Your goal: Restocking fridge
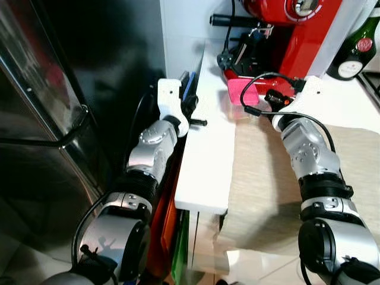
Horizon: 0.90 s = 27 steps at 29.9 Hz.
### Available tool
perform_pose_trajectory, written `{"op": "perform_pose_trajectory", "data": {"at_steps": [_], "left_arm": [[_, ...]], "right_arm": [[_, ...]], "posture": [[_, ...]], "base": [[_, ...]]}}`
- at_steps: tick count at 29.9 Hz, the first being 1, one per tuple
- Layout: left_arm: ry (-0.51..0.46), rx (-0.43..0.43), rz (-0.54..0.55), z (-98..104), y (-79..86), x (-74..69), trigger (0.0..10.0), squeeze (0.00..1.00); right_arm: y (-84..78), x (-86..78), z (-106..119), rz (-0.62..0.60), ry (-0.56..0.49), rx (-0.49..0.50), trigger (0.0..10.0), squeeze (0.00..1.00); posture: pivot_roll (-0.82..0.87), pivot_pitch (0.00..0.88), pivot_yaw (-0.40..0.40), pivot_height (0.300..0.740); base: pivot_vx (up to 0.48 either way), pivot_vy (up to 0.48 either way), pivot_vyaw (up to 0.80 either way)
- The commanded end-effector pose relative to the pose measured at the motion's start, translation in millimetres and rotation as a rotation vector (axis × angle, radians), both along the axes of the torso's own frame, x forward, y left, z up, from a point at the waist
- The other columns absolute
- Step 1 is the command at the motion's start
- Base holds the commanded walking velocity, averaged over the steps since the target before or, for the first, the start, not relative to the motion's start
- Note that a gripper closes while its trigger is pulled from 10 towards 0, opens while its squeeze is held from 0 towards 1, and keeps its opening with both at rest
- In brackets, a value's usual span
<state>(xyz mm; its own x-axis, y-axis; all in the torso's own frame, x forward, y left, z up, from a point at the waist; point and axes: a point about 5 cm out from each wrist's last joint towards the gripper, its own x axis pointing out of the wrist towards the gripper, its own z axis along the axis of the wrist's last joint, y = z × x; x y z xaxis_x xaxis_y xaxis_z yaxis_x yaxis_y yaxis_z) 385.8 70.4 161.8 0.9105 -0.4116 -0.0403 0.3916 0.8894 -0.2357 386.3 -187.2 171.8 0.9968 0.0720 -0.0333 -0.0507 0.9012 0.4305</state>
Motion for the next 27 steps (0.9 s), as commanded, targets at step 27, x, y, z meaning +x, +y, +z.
{"op": "perform_pose_trajectory", "data": {"at_steps": [27], "left_arm": [[0.038,-0.086,-0.048,8.3,-40.4,4.9,10.0,0.0]], "right_arm": [[39.0,6.2,10.8,0.1,-0.024,0.2,10.0,0.0]], "posture": [[-0.02,0.005,-0.031,0.74]], "base": [[0.0,0.0,0.0]]}}
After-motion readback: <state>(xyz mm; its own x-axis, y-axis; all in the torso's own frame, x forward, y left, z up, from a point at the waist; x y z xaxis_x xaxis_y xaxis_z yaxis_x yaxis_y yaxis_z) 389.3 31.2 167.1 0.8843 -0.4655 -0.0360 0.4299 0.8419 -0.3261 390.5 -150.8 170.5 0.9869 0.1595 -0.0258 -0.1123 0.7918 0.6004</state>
